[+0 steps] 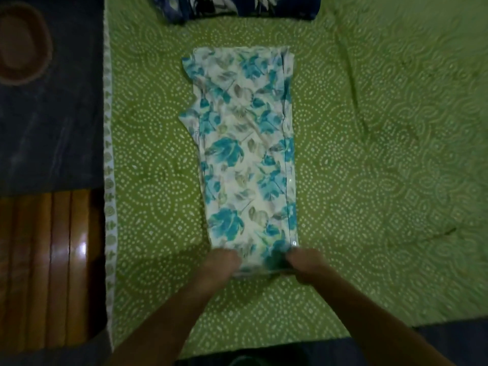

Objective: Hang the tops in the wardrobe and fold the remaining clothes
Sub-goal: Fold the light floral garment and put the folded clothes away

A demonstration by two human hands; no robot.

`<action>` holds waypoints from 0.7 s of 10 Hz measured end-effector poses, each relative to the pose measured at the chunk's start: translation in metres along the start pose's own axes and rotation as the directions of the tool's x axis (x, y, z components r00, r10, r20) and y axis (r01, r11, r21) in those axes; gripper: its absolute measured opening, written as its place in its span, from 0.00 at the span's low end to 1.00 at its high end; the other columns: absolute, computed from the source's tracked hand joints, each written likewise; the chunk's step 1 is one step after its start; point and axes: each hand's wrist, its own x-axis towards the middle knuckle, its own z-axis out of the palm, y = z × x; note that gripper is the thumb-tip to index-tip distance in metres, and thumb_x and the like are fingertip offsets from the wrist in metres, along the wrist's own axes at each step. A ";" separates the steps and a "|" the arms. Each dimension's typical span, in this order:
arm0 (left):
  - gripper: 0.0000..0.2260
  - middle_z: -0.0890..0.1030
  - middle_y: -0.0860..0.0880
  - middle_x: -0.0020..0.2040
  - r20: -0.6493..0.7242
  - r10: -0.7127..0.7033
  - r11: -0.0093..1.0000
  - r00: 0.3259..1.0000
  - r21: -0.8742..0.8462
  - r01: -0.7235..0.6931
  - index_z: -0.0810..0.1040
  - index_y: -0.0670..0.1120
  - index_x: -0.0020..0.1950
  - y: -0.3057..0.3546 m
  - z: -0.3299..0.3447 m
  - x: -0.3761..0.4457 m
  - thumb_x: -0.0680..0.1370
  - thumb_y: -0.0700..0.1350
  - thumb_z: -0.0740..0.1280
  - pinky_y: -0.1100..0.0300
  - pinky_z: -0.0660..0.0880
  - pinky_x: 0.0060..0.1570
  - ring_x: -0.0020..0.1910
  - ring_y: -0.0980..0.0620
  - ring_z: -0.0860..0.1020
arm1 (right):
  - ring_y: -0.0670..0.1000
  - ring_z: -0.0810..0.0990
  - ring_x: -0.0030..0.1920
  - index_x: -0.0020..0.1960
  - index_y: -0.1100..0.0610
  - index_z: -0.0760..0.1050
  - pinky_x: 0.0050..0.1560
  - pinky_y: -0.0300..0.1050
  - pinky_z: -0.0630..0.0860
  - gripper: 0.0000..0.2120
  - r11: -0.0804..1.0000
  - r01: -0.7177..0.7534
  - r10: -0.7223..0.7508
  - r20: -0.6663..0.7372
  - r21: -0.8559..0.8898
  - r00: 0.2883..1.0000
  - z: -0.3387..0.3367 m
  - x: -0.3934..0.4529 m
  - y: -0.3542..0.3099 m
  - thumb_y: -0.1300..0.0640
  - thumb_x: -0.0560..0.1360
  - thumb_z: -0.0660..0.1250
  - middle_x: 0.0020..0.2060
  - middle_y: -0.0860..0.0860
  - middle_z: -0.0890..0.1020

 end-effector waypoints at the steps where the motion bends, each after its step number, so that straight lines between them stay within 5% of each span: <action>1: 0.30 0.79 0.41 0.56 -0.301 0.118 0.763 0.946 -0.583 -0.280 0.76 0.40 0.63 0.016 0.059 -0.001 0.81 0.63 0.48 0.56 0.74 0.55 0.58 0.43 0.77 | 0.55 0.77 0.59 0.69 0.60 0.65 0.57 0.45 0.74 0.18 0.997 0.018 -0.034 0.212 0.076 0.977 0.032 -0.020 -0.019 0.56 0.80 0.57 0.63 0.57 0.74; 2: 0.18 0.80 0.52 0.48 -0.395 0.229 -0.271 0.890 -0.904 -0.331 0.78 0.48 0.60 0.006 0.102 0.009 0.82 0.55 0.53 0.66 0.74 0.50 0.52 0.56 0.79 | 0.57 0.75 0.61 0.69 0.60 0.66 0.60 0.47 0.73 0.19 0.985 0.104 -0.141 0.296 0.137 0.945 0.028 -0.029 -0.034 0.57 0.79 0.60 0.64 0.59 0.73; 3: 0.15 0.78 0.47 0.54 -0.387 0.042 -0.046 0.921 -0.922 -0.385 0.77 0.45 0.61 -0.014 0.050 0.003 0.82 0.50 0.57 0.58 0.71 0.62 0.58 0.52 0.76 | 0.55 0.72 0.63 0.66 0.58 0.70 0.66 0.49 0.69 0.18 0.937 0.165 -0.266 0.327 0.307 0.907 -0.014 -0.017 -0.029 0.55 0.78 0.64 0.64 0.57 0.73; 4: 0.16 0.78 0.46 0.56 -0.268 -0.148 0.735 0.952 -0.674 -0.075 0.76 0.46 0.58 -0.045 0.004 0.003 0.81 0.54 0.55 0.53 0.71 0.61 0.56 0.49 0.75 | 0.53 0.77 0.57 0.61 0.58 0.75 0.63 0.49 0.71 0.14 0.833 -0.028 -0.073 0.160 0.552 0.984 -0.062 0.021 -0.002 0.54 0.78 0.64 0.57 0.55 0.78; 5: 0.19 0.80 0.40 0.51 -0.353 -0.877 0.471 0.327 -0.768 0.434 0.78 0.40 0.54 -0.148 -0.063 0.041 0.81 0.53 0.57 0.49 0.73 0.53 0.50 0.42 0.77 | 0.50 0.79 0.44 0.51 0.57 0.78 0.45 0.42 0.73 0.06 0.567 -0.090 0.520 -0.270 0.819 0.811 -0.160 0.100 0.068 0.56 0.78 0.65 0.46 0.52 0.82; 6: 0.28 0.80 0.37 0.53 -0.003 -0.992 0.060 0.127 -0.894 0.444 0.79 0.35 0.55 -0.227 -0.091 0.069 0.78 0.62 0.60 0.49 0.73 0.54 0.52 0.39 0.78 | 0.48 0.76 0.44 0.53 0.59 0.78 0.41 0.39 0.68 0.11 0.408 -0.099 0.735 -0.263 0.907 0.625 -0.217 0.148 0.116 0.52 0.77 0.66 0.47 0.54 0.81; 7: 0.35 0.79 0.46 0.57 0.445 -0.816 -0.499 0.368 -0.864 -0.061 0.77 0.38 0.61 -0.308 -0.117 0.096 0.67 0.64 0.72 0.52 0.75 0.59 0.55 0.48 0.78 | 0.54 0.79 0.45 0.54 0.62 0.78 0.43 0.45 0.76 0.30 0.155 -0.217 0.746 0.030 0.964 0.666 -0.260 0.208 0.158 0.37 0.66 0.73 0.47 0.56 0.81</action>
